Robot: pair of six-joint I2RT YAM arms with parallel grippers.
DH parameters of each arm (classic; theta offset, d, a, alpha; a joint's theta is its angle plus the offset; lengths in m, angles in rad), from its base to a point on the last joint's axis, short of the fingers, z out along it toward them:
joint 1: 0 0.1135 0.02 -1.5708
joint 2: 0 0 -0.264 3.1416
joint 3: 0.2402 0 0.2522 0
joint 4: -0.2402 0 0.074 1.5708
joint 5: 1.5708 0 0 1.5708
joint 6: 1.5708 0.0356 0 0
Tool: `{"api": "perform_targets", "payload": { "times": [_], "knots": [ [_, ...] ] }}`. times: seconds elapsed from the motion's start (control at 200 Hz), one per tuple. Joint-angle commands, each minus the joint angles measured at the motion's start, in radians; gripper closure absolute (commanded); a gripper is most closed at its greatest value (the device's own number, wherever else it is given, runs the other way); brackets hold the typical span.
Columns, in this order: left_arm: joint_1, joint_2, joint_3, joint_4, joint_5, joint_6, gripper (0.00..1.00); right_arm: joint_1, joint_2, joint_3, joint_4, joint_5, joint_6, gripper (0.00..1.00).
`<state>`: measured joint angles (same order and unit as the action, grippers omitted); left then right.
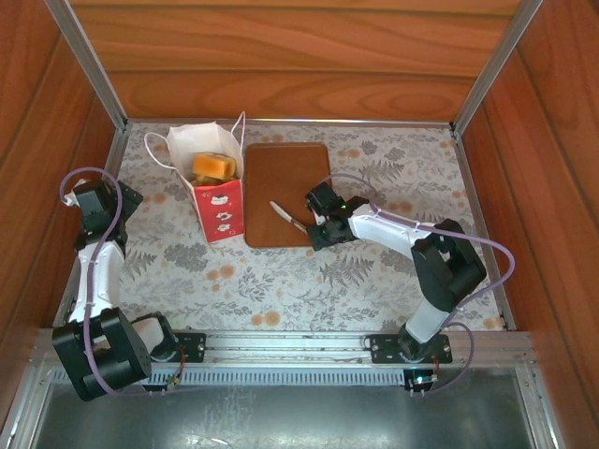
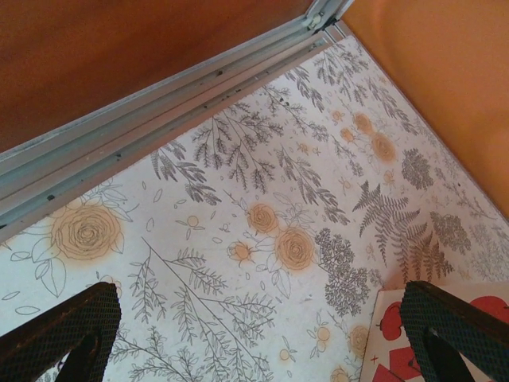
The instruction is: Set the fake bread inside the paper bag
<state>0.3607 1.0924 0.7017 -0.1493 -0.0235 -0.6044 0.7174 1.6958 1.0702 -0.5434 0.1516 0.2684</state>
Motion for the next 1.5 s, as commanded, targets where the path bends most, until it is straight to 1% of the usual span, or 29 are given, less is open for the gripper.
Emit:
{"api": "perform_targets", "payload": {
  "times": [0.0, 0.33, 0.415, 0.435, 0.55, 0.715, 0.825, 0.86, 0.89, 0.905, 0.97, 1.06, 1.155, 1.259, 1.379, 1.499],
  "knots": [
    [0.003, 0.013, 0.013, 0.027, 0.005, -0.017, 0.05, -0.007, 0.016, -0.009, -0.044, -0.033, 0.045, 0.42],
    [-0.006, 0.015, 0.011, 0.029, 0.000, -0.006, 0.05, -0.010, 0.017, 0.009, -0.099, -0.035, 0.059, 0.34],
    [-0.010, 0.019, 0.013, 0.030, -0.003, 0.008, 0.05, -0.013, -0.026, 0.028, -0.118, -0.026, 0.058, 0.33],
    [-0.014, 0.020, 0.016, 0.031, -0.005, 0.013, 0.05, -0.015, -0.066, 0.033, -0.121, -0.022, 0.057, 0.32],
    [-0.050, 0.028, 0.012, 0.041, -0.041, 0.056, 0.05, -0.039, -0.176, 0.045, -0.115, -0.010, 0.039, 0.28],
    [-0.144, 0.044, -0.037, 0.085, -0.151, 0.136, 0.04, -0.143, -0.317, 0.025, -0.039, 0.004, -0.028, 0.19],
    [-0.226, 0.047, -0.086, 0.136, -0.260, 0.195, 0.03, -0.252, -0.372, 0.001, 0.017, 0.043, -0.064, 0.11],
    [-0.252, 0.054, -0.096, 0.153, -0.285, 0.222, 0.02, -0.293, -0.387, -0.011, 0.037, 0.049, -0.074, 0.10],
    [-0.266, 0.060, -0.104, 0.172, -0.296, 0.246, 0.02, -0.328, -0.401, -0.028, 0.068, 0.057, -0.078, 0.10],
    [-0.273, 0.063, -0.107, 0.181, -0.302, 0.254, 0.02, -0.344, -0.407, -0.040, 0.085, 0.061, -0.079, 0.06],
    [-0.294, 0.081, -0.115, 0.208, -0.317, 0.269, 0.01, -0.426, -0.439, -0.105, 0.175, 0.060, -0.087, 0.00],
    [-0.301, 0.103, -0.126, 0.238, -0.317, 0.268, 0.00, -0.528, -0.465, -0.211, 0.315, 0.027, -0.093, 0.00],
    [-0.304, 0.122, -0.140, 0.269, -0.301, 0.283, 0.00, -0.601, -0.465, -0.316, 0.459, 0.009, -0.106, 0.00],
    [-0.318, 0.122, -0.158, 0.297, -0.287, 0.317, 0.00, -0.632, -0.430, -0.398, 0.591, 0.017, -0.132, 0.00],
    [-0.335, 0.103, -0.194, 0.344, -0.269, 0.353, 0.00, -0.636, -0.359, -0.495, 0.821, 0.022, -0.181, 0.00],
    [-0.335, 0.120, -0.236, 0.449, -0.264, 0.387, 0.00, -0.636, -0.276, -0.548, 1.047, 0.011, -0.214, 0.00]
  ]
}}
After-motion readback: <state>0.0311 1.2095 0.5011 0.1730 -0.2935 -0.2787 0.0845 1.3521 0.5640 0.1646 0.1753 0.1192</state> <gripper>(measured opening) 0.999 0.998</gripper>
